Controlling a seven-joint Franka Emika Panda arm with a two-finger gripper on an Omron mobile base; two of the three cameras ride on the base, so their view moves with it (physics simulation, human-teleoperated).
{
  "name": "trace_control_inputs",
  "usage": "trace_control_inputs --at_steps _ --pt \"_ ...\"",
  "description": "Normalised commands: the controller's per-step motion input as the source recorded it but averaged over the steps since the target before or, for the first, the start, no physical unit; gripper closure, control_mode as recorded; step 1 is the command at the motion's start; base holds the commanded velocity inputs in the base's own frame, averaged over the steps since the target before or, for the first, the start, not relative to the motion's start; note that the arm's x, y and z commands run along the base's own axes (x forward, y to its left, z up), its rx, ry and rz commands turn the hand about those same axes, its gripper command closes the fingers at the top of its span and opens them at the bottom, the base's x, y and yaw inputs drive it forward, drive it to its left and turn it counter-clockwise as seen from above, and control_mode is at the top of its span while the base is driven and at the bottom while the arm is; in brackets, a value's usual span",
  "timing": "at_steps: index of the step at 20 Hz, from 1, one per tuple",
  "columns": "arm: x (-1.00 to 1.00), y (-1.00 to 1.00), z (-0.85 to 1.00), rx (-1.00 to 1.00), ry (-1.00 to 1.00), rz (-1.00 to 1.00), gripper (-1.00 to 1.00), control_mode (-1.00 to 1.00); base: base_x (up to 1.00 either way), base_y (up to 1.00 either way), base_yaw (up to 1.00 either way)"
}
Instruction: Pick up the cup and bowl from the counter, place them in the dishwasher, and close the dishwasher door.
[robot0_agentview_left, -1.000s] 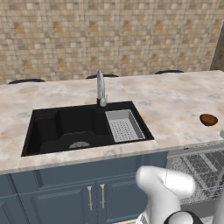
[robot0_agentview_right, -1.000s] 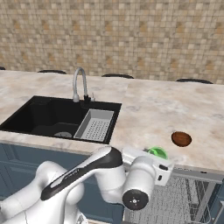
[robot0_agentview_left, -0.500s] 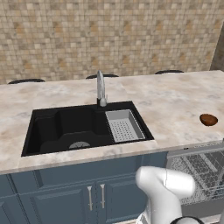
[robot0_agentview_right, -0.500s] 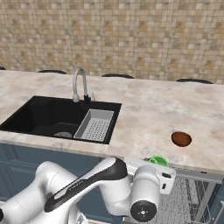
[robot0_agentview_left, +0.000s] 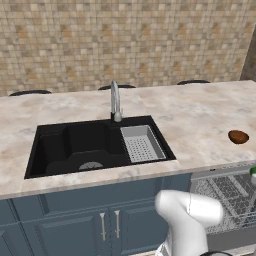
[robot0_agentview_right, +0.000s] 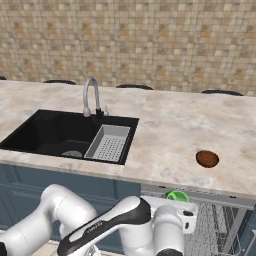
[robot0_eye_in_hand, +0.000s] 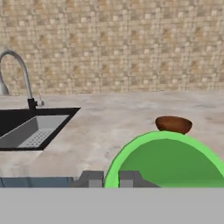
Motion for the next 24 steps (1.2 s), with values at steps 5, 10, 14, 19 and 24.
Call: trace_control_inputs --at_steps 5,10,14,19,24 --pt "0.00 0.00 -0.47 -0.04 0.01 0.12 1.00 -1.00 0.00 0.00 0.00" --pt "-0.04 0.00 -0.53 -0.03 0.01 0.13 1.00 -1.00 0.00 0.00 0.00" --pt "-0.03 0.00 -0.54 -0.05 0.00 0.11 1.00 -1.00 0.00 0.00 0.00" --pt "0.00 0.00 -0.52 -0.06 0.00 0.08 1.00 -1.00 0.00 0.00 0.00" --pt "0.00 -0.09 -0.44 -0.10 0.00 0.01 1.00 -1.00 0.00 0.00 0.00"
